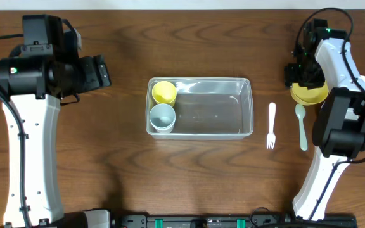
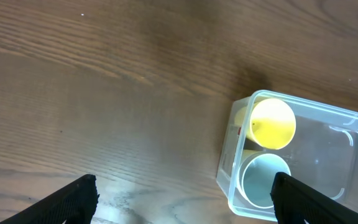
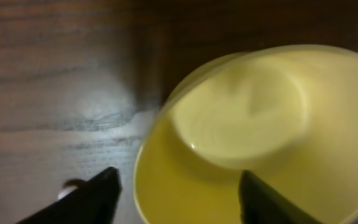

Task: Pack container
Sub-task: 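Grasp the yellow bowl at the right with the right gripper, then carry the yellow bowl into the container's right side and release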

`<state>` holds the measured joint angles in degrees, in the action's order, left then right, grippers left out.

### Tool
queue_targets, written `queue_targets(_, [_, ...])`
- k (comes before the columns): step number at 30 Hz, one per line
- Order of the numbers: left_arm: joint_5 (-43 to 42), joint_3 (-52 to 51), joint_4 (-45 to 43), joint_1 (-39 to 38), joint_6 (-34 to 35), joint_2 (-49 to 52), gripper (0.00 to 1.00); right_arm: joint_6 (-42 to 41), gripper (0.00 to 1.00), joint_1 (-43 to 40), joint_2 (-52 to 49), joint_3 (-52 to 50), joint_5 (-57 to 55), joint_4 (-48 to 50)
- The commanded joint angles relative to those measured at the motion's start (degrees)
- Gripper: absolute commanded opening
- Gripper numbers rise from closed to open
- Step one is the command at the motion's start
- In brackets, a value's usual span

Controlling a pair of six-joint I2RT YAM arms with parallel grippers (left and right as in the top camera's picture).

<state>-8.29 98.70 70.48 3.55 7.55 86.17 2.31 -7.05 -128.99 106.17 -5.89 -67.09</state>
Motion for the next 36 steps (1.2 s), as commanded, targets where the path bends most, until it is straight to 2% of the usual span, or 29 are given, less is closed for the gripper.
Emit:
queue_targets(1, [-0.28,-0.76,0.17,0.17,0.28,0.74,0.89,-0.09,0.49,0.07,-1.57,0.07,0.17,0.22])
queue_targets(5, [-0.28,-0.76,0.17,0.17,0.28,0.74,0.9,-0.07,0.24,0.37,-2.19,0.07,0.35,0.26])
queue_targets(7, [-0.28,-0.76,0.17,0.17,0.28,0.74,0.89,-0.07,0.23,0.48,-2.23,0.07,0.35,0.26])
queue_targets(14, [-0.28,-0.76,0.2,0.17,0.28,0.74,0.89,-0.09,0.01,0.87,-2.23,0.07,0.35,0.61])
queue_targets(19, [-0.31,-0.76,0.24,0.17,0.28,0.74,0.9,-0.07,0.01,1.53,-1.92,1.31,0.13,0.66])
queue_targets(23, [-0.28,-0.76,0.66,0.2,0.26,0.74,0.89,-0.09,0.01,2.47,0.52,8.55,0.9,-4.68])
queue_targets(27, [-0.26,-0.76,0.87,0.17,0.26,0.74,0.89,2.25,0.01,4.59,6.25,16.2,8.2,-9.44])
queue_targets(31, [-0.24,-0.76,0.87,0.17,0.26,0.74,0.9,6.1,0.01,9.94,13.64,17.53,12.09,-11.61])
queue_targets(36, [-0.24,-0.76,0.9,0.17,0.26,0.74,0.89,8.02,0.01,20.92,18.08,17.51,9.46,-13.88])
